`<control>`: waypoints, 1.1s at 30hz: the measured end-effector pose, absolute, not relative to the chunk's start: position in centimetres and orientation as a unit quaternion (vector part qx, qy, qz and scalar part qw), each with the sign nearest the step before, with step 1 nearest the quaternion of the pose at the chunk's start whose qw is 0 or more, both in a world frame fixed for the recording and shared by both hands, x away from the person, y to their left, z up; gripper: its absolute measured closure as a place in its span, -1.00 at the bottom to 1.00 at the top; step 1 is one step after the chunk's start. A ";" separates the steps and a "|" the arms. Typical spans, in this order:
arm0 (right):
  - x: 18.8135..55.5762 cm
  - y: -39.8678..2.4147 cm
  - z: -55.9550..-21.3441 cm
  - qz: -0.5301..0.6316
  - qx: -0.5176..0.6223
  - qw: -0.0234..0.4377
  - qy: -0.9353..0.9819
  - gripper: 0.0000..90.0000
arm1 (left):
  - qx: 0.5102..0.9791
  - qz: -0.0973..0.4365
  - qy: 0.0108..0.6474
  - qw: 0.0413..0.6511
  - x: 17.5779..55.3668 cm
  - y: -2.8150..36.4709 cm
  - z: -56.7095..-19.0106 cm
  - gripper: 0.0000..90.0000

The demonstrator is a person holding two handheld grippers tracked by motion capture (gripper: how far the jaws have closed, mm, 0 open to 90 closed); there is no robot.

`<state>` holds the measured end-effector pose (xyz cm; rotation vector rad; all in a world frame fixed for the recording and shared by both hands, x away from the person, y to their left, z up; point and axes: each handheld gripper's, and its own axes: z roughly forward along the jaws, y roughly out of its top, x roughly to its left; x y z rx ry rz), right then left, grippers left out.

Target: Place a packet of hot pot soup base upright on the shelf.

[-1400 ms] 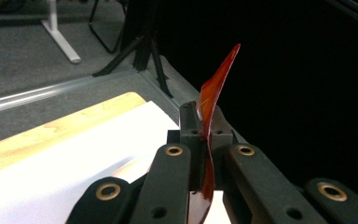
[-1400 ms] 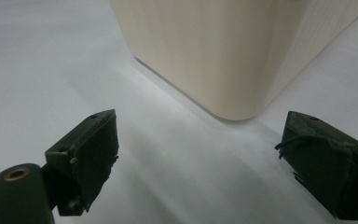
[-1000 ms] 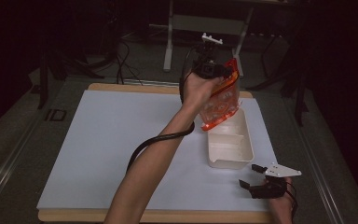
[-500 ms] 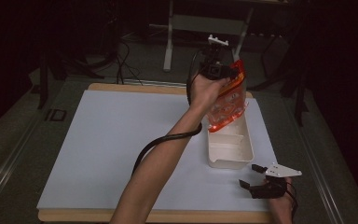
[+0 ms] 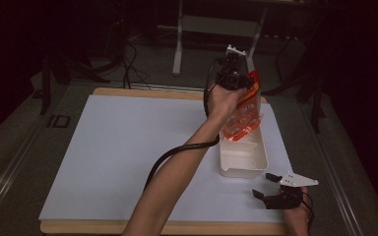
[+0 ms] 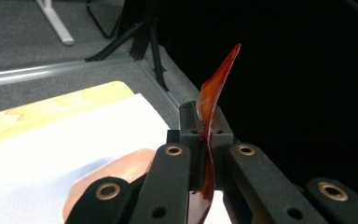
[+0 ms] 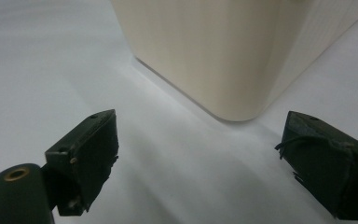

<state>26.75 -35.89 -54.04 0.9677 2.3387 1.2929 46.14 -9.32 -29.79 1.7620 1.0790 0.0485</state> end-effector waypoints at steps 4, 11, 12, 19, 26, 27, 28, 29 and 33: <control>26.8 -35.9 -54.0 0.449 0.336 0.149 0.814 -0.75 | 0.726 0.022 0.464 0.507 46.3 -8.9 -29.8 1.00; 26.7 -35.8 -54.0 0.446 0.337 0.148 0.816 -0.75 | 0.731 0.030 0.471 0.493 46.0 -9.5 -29.7 0.99; 26.7 -35.8 -54.0 0.446 0.337 0.148 0.816 -0.75 | 0.735 0.031 0.469 0.489 46.0 -9.7 -29.7 0.99; 26.7 -35.8 -54.0 0.446 0.336 0.147 0.816 -0.75 | 0.748 0.025 0.469 0.468 46.4 -10.7 -31.1 0.99; 26.8 -35.8 -54.0 0.446 0.334 0.146 0.817 -0.75 | 0.769 0.022 0.452 0.452 46.5 -10.9 -31.2 0.99; 26.7 -35.8 -54.0 0.445 0.335 0.146 0.818 -0.75 | 0.771 0.022 0.450 0.450 46.5 -10.9 -31.2 0.99; 26.8 -35.8 -54.0 0.444 0.334 0.146 0.818 -0.75 | 0.774 0.024 0.448 0.447 46.6 -10.9 -31.3 0.99; 26.8 -35.8 -54.1 0.444 0.334 0.147 0.818 -0.75 | 0.779 0.023 0.445 0.442 46.7 -10.9 -31.5 0.99; 26.8 -35.8 -54.1 0.445 0.333 0.146 0.819 -0.75 | 0.791 0.016 0.437 0.429 47.1 -11.1 -32.8 0.98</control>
